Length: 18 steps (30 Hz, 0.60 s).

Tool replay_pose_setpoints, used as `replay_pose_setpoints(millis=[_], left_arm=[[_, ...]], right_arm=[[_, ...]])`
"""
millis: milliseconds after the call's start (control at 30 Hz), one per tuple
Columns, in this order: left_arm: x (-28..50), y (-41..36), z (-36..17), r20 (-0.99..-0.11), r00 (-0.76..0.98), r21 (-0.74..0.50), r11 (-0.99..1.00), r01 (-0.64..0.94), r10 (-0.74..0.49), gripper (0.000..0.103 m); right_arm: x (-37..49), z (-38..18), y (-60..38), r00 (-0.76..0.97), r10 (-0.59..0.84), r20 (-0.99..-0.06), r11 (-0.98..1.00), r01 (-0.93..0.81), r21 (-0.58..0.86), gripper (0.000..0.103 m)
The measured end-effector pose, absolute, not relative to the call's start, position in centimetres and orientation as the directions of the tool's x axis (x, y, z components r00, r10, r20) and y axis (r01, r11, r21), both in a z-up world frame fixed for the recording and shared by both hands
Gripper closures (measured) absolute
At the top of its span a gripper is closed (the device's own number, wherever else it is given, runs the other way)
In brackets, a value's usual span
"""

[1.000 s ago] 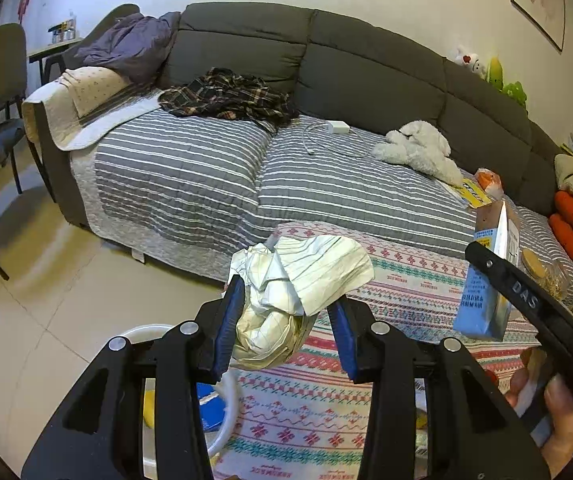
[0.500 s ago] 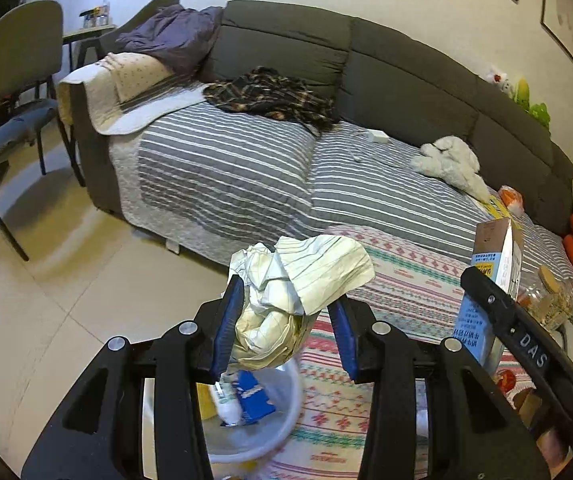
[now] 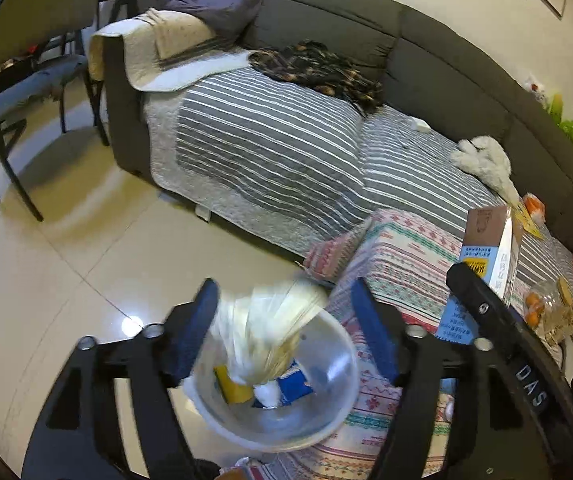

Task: Collect trash
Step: 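Carry paper and carton to the white bin and release both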

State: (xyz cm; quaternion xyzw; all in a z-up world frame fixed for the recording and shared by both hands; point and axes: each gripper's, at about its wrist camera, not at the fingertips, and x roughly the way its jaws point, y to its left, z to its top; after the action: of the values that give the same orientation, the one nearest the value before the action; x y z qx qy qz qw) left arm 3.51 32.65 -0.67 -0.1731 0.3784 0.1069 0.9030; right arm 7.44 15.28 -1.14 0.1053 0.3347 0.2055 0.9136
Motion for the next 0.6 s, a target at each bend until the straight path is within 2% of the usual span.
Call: replay_pose_setpoints(millis=[133, 433, 600], left_arm=[[2.4, 34.5, -0.2, -0.71, 0.697, -0.231, 0.901, -0.367, 0.102, 0.029], [0.0, 38.7, 1.2, -0.675, 0.682, -0.177, 0.835, -0.52, 0.282, 0.029], [-1.0, 40.1, 1.6, -0.659, 0.677, -0.176, 0.807, -0.563, 0.328, 0.026]], right_arm=[[7.5, -1.8, 17.1, 0.675, 0.456, -0.58, 0.889, -0.324, 0.323, 0.047], [7.4, -2.8, 20.4, 0.647, 0.473, -0.598, 0.881, -0.358, 0.309, 0.047], [7.6, -3.4, 22.3, 0.632, 0.473, -0.614, 0.88, -0.376, 0.291, 0.047]])
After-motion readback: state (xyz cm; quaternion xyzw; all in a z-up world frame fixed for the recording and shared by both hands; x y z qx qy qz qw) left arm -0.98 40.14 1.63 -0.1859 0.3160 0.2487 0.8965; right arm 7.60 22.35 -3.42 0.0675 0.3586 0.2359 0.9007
